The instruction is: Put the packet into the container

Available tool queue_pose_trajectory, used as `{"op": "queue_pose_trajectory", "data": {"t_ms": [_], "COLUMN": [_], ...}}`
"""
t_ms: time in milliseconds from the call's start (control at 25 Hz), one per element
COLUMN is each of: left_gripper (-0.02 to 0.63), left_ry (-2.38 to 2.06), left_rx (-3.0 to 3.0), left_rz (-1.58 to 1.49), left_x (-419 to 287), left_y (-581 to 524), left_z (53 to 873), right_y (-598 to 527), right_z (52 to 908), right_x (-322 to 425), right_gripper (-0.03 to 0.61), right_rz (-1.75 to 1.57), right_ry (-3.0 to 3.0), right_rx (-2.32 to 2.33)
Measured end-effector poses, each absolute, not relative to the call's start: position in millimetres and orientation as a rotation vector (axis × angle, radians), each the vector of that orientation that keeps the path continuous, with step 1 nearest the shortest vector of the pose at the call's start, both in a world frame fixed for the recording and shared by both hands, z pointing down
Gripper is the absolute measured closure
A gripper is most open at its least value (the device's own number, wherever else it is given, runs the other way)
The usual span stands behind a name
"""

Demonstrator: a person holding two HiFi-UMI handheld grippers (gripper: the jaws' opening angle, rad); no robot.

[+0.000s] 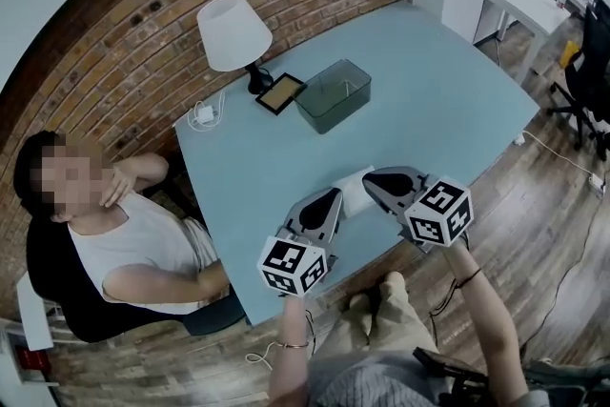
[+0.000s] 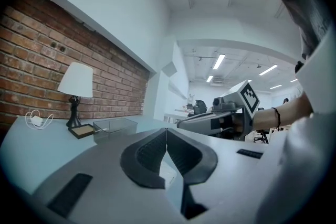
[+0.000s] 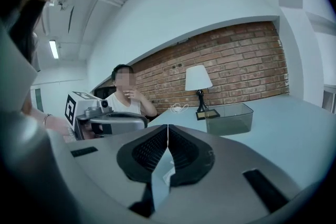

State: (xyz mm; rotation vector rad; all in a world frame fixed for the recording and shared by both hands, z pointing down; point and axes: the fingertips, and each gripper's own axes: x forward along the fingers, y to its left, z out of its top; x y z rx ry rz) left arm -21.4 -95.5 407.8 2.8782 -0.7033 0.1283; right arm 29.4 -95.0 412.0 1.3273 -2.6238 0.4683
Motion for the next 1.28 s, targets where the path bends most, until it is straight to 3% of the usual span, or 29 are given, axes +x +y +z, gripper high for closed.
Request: {"op": "queue_pose_trajectory", "data": {"t_ms": [400,480,560,1280], "left_gripper": [0.604,0.603,0.604,0.604], "left_ry": [-0.839,-0.871,-0.900,-0.962], "left_rx": [2.790,2.767,2.752,2.662], "left_rz": [0.183,0.204,0.227,0.327], "left_x": [1,5,8,4], "left_y": [-125,-131,-135,-134], "left_z": [432,441,448,492], "right_y": [-128,-132,-136,-143], "right_z": [471,488,503,568], "right_x": [68,74,80,76], "right_gripper": [0.553,0.465,0.445,0.433], "right_rz": [0.811,0.912,0.991,1.334], "right_ry": [-2.507,-2.471,-2.440,-2.303], "right_rx": [1.178,1.140,1.103,1.015]}}
